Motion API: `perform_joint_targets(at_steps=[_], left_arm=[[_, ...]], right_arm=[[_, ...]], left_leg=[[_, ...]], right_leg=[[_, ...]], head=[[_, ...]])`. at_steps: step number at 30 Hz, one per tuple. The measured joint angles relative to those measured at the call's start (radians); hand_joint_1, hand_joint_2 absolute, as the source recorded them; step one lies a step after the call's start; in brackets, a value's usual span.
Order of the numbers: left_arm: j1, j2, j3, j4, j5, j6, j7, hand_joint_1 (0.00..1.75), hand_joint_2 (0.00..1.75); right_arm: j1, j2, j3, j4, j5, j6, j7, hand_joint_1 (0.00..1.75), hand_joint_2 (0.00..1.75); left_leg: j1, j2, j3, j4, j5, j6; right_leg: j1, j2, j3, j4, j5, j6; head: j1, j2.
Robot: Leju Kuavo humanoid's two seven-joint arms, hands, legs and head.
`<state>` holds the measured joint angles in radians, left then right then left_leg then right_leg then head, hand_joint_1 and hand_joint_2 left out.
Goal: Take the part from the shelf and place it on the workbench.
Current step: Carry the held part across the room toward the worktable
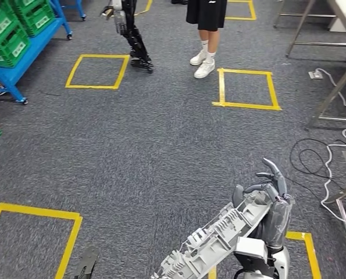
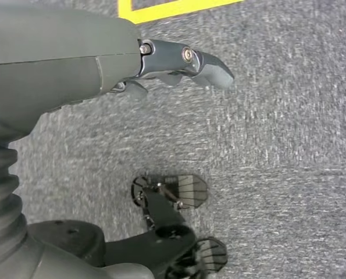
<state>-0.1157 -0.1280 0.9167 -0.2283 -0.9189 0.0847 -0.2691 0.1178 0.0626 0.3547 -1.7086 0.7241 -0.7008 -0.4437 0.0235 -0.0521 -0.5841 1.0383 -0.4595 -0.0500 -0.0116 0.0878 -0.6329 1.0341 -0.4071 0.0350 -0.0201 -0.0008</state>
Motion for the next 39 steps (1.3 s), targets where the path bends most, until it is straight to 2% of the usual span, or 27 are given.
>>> perform_joint_targets(at_steps=[1,3,5,7,8,9,10,11,13,15,16,18,20,21,23,24,25,26,27,29,31,32,33,34,36,37,39], left_arm=[[0.0,0.0,0.0,0.0,-0.001,0.0,0.001,0.0,1.75],[-0.002,0.0,0.0,0.0,-0.002,0.0,0.002,0.0,1.75],[-0.003,0.001,0.0,0.0,-0.003,0.0,0.002,0.0,1.75],[-0.003,0.002,0.0,0.0,-0.003,0.0,0.002,0.0,1.75],[-0.002,0.002,0.0,0.0,-0.004,0.0,0.002,0.0,1.75],[-0.001,0.003,0.0,0.0,-0.004,0.0,0.002,0.0,1.75],[0.0,0.004,0.0,0.0,-0.004,0.0,0.002,0.0,1.75],[-0.001,0.004,0.0,0.0,-0.004,0.0,0.002,0.0,1.75],[-0.002,0.004,0.0,0.0,-0.003,0.0,0.002,0.0,1.75],[-0.003,0.004,0.0,0.0,-0.003,0.0,0.002,0.0,1.75],[-0.004,0.004,0.0,0.0,-0.003,0.0,0.002,0.0,1.75],[-0.006,0.003,0.0,0.0,-0.003,0.0,0.002,0.0,1.75],[-0.008,0.003,0.0,0.0,-0.003,0.0,0.002,0.0,1.75],[-0.008,0.003,0.0,0.0,-0.003,0.0,0.002,0.0,1.75],[-0.006,0.004,0.0,0.0,-0.003,0.0,0.002,0.0,1.75],[-0.004,0.004,0.0,0.0,-0.002,0.0,0.002,0.0,1.75],[-0.002,0.004,0.0,0.0,-0.001,0.0,0.002,0.0,1.75],[-0.001,0.005,0.0,0.0,0.0,0.0,0.002,0.0,1.75],[0.0,0.006,0.0,0.0,0.001,0.0,0.002,0.0,1.75],[0.001,0.007,0.0,0.001,0.002,0.0,0.002,0.0,1.75],[0.003,0.006,0.0,0.001,0.001,-0.001,0.002,0.0,1.75],[0.004,0.006,0.0,0.002,0.001,-0.002,0.002,0.0,1.75],[0.004,0.007,0.0,0.002,0.0,-0.002,0.002,0.0,1.75],[0.004,0.008,0.0,0.002,-0.001,-0.002,0.002,0.0,1.75],[0.004,0.009,0.0,0.002,-0.002,-0.002,0.002,0.0,1.75],[0.005,0.01,0.0,0.002,-0.002,-0.003,0.002,0.0,1.75],[0.009,0.011,0.0,0.002,-0.003,-0.003,0.003,0.0,1.75]], right_arm=[[0.003,0.0,-0.001,0.0,0.0,0.0,-0.001,1.75,1.75],[0.012,0.0,-0.003,-0.001,-0.001,0.0,-0.002,1.75,1.75],[0.018,0.0,-0.004,-0.002,-0.002,0.0,-0.004,1.75,1.75],[0.019,0.0,-0.004,-0.003,-0.004,0.0,-0.008,1.75,1.75],[0.02,0.0,-0.004,-0.003,-0.005,0.0,-0.009,1.75,1.75],[0.021,0.0,-0.005,-0.003,-0.006,0.0,-0.01,1.75,1.75],[0.023,0.0,-0.006,-0.003,-0.006,0.0,-0.011,1.75,1.75],[0.024,0.0,-0.006,-0.003,-0.007,0.0,-0.012,1.75,1.75],[0.025,0.0,-0.007,-0.004,-0.007,0.0,-0.012,1.75,1.75],[0.024,0.0,-0.008,-0.006,-0.007,0.0,-0.013,1.75,1.75],[0.024,0.0,-0.008,-0.006,-0.007,0.0,-0.014,1.75,1.75],[0.025,0.0,-0.01,-0.007,-0.006,0.0,-0.014,1.75,1.75],[0.025,0.0,-0.012,-0.01,-0.006,-0.001,-0.015,1.75,1.75],[0.025,0.0,-0.013,-0.011,-0.006,-0.001,-0.015,1.75,1.75],[0.024,0.001,-0.015,-0.012,-0.006,-0.001,-0.015,1.75,1.75],[0.024,0.001,-0.016,-0.012,-0.006,0.0,-0.015,1.75,1.75],[0.025,0.001,-0.016,-0.012,-0.006,0.0,-0.015,1.75,1.75],[0.025,0.001,-0.016,-0.012,-0.006,0.0,-0.015,1.75,1.75],[0.025,0.001,-0.016,-0.012,-0.005,0.0,-0.014,1.75,1.75],[0.024,0.001,-0.016,-0.011,-0.003,0.0,-0.011,1.75,1.75],[0.024,0.002,-0.016,-0.012,0.001,0.0,-0.008,1.75,1.75],[0.026,0.002,-0.016,-0.012,0.002,0.0,-0.006,1.75,1.75],[0.028,0.002,-0.017,-0.012,0.002,0.0,-0.006,1.75,1.75],[0.031,0.002,-0.017,-0.012,0.002,0.0,-0.006,1.75,1.75],[0.033,0.002,-0.017,-0.012,0.002,0.0,-0.005,1.75,1.75],[0.032,0.002,-0.016,-0.012,0.002,0.0,-0.005,1.75,1.75],[0.032,0.002,-0.016,-0.011,0.002,0.0,-0.005,1.75,1.75]], left_leg=[[0.001,-0.01,0.007,-0.017,-0.001,0.004],[-0.002,0.002,0.008,-0.02,-0.003,0.02],[-0.002,0.018,0.01,-0.023,-0.001,0.035],[-0.006,0.037,0.013,-0.023,-0.002,0.045],[-0.009,0.048,0.013,-0.023,-0.003,0.047],[-0.011,0.059,0.014,-0.023,-0.004,0.048],[-0.013,0.07,0.014,-0.023,-0.005,0.049],[-0.014,0.08,0.016,-0.023,-0.007,0.049],[-0.015,0.096,0.024,-0.023,-0.012,0.046],[-0.019,0.107,0.029,-0.022,-0.017,0.038],[-0.021,0.113,0.031,-0.023,-0.018,0.034],[-0.021,0.124,0.034,-0.027,-0.019,0.023],[-0.018,0.109,0.028,-0.009,-0.038,0.012],[-0.018,0.093,0.011,0.03,-0.063,0.008],[-0.017,0.066,-0.054,0.161,-0.126,0.005],[-0.017,0.063,-0.088,0.223,-0.146,0.004],[-0.016,0.061,-0.109,0.255,-0.146,0.003],[-0.016,0.06,-0.111,0.25,-0.126,0.003],[-0.014,0.057,-0.092,0.205,-0.089,0.002],[-0.006,0.022,-0.031,0.07,-0.019,-0.002],[0.0,-0.015,0.003,-0.008,0.0,0.001],[-0.001,-0.02,0.006,-0.017,-0.003,0.007],[-0.002,-0.012,0.005,-0.018,-0.002,0.016],[-0.003,-0.002,0.006,-0.019,-0.001,0.024],[-0.003,0.016,0.008,-0.023,0.003,0.038],[-0.006,0.026,0.008,-0.023,0.002,0.042],[-0.011,0.048,0.009,-0.022,0.0,0.046]], right_leg=[[0.0,0.008,-0.005,0.0,0.002,0.007],[-0.004,0.016,-0.01,-0.003,0.006,0.017],[-0.003,-0.013,-0.028,0.032,-0.017,0.024],[0.0,-0.058,-0.082,0.148,-0.076,0.029],[0.0,-0.069,-0.115,0.218,-0.105,0.03],[0.0,-0.075,-0.14,0.269,-0.121,0.03],[0.0,-0.077,-0.147,0.285,-0.119,0.028],[0.001,-0.08,-0.133,0.26,-0.1,0.026],[0.004,-0.102,-0.059,0.127,-0.041,0.02],[0.012,-0.126,-0.003,0.027,-0.012,0.01],[0.016,-0.13,0.005,0.011,-0.013,0.006],[0.019,-0.113,0.004,0.007,-0.011,-0.005],[0.014,-0.099,0.008,0.0,-0.008,-0.015],[0.011,-0.091,0.01,-0.004,-0.006,-0.02],[0.009,-0.076,0.009,-0.005,-0.004,-0.025],[0.009,-0.066,0.008,-0.005,-0.003,-0.026],[0.008,-0.056,0.007,-0.005,-0.002,-0.026],[0.008,-0.045,0.007,-0.005,-0.002,-0.025],[0.006,-0.034,0.008,-0.004,-0.001,-0.023],[0.004,-0.012,0.006,0.0,-0.001,-0.014],[0.003,0.007,-0.004,0.004,0.001,-0.001],[0.002,0.016,-0.009,0.004,0.004,0.006],[0.0,0.023,-0.013,0.0,0.008,0.012],[-0.001,0.019,-0.016,0.002,0.007,0.017],[0.001,-0.017,-0.04,0.051,-0.024,0.024],[0.002,-0.043,-0.065,0.107,-0.054,0.026],[0.003,-0.071,-0.125,0.239,-0.114,0.029]], head=[[-0.001,0.0],[-0.001,0.0],[0.004,0.0],[0.011,0.0],[0.012,0.0],[0.012,0.0],[0.013,0.0],[0.012,0.0],[0.013,0.0],[0.012,0.0],[0.011,0.0],[0.011,0.0],[0.009,0.0],[0.006,0.0],[0.001,0.0],[0.0,0.0],[0.0,0.0],[0.0,0.0],[0.0,0.0],[-0.001,0.0],[-0.003,0.0],[-0.003,0.0],[-0.003,0.0],[-0.003,0.0],[0.003,0.0],[0.006,0.0],[0.01,0.0]])
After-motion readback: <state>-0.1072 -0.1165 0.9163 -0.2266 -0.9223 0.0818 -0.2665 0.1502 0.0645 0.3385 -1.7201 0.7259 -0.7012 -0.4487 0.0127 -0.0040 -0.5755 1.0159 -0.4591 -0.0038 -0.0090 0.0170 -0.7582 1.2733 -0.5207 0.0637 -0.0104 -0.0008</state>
